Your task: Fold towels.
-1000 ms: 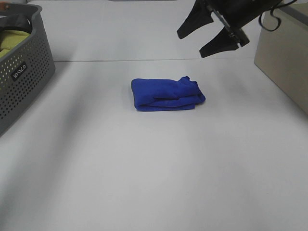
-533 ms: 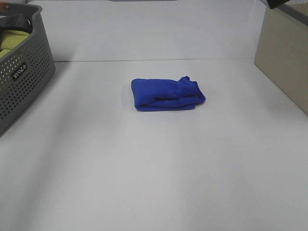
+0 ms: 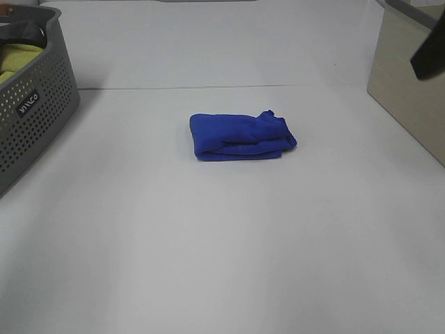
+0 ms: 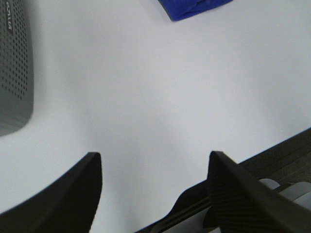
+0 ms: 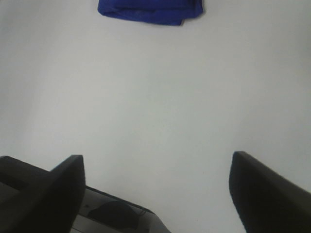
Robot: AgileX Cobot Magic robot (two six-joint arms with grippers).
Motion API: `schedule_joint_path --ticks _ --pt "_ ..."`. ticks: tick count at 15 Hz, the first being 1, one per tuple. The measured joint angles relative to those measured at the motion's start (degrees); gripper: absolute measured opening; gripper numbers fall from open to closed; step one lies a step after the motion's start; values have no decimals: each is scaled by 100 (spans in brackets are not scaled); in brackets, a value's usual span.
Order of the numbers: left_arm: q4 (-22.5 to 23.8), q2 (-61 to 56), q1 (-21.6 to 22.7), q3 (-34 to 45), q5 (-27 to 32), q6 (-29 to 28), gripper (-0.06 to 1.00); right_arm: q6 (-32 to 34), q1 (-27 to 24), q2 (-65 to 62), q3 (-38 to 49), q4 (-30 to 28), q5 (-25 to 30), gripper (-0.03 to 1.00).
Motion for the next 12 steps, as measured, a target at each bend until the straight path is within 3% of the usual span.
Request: schedule_joint_path --ticks 3,4,9,12 --pt "11 -1587 0 1152 6 52 60 0 0 -1238 1404 -178 -304 77" --pt "11 -2573 0 1765 6 183 60 0 0 -2172 2240 -384 -327 77" --pt "-6 -4389 0 2956 17 722 60 0 0 -4372 3455 -922 -361 77" --pt "-97 -4744 0 3386 -97 1100 60 0 0 -5340 3827 -1031 -533 77"
